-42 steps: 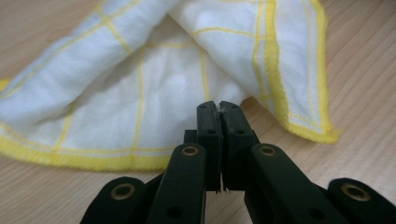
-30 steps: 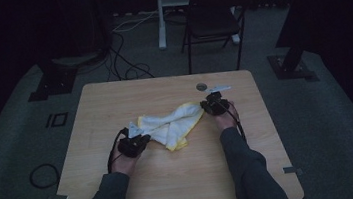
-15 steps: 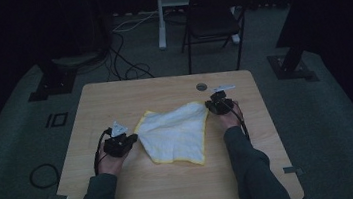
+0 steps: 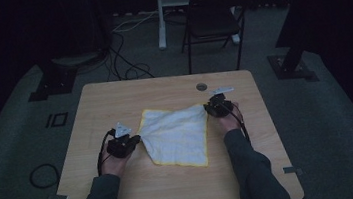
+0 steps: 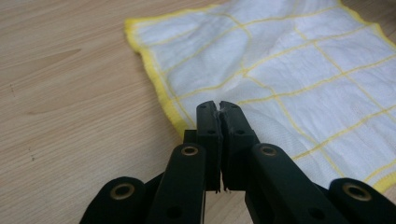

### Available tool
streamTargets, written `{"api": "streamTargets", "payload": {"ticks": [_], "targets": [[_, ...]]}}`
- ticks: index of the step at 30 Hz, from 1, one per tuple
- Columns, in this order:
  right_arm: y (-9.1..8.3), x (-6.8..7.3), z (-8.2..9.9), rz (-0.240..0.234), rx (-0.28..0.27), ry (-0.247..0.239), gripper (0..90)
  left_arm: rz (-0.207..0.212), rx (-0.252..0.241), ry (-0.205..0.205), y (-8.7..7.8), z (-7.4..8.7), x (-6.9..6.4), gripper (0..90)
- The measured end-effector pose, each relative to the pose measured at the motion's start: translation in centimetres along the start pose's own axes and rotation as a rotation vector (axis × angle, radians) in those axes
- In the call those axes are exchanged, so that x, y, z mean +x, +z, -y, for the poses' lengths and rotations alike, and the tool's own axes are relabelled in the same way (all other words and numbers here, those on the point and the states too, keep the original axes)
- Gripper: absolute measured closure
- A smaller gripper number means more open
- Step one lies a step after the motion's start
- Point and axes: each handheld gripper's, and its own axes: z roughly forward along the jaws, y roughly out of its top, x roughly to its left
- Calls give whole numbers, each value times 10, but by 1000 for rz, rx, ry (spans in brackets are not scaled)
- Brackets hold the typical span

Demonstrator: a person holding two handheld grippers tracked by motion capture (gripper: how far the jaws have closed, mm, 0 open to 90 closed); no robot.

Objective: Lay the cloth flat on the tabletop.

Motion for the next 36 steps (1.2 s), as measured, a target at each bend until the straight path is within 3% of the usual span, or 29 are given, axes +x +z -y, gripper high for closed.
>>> {"api": "streamTargets", "payload": {"ticks": [6, 16, 36], "targets": [[-5, 7, 13, -32, 1, -13, 695, 6, -1, 4, 3, -1, -4, 879], [-16, 28, 39, -90, 5, -79, 674, 32, -6, 14, 10, -10, -12, 879], [-22, 41, 46, -129, -2, -101, 670, 97, -13, 85, 56, -57, -52, 883]]}}
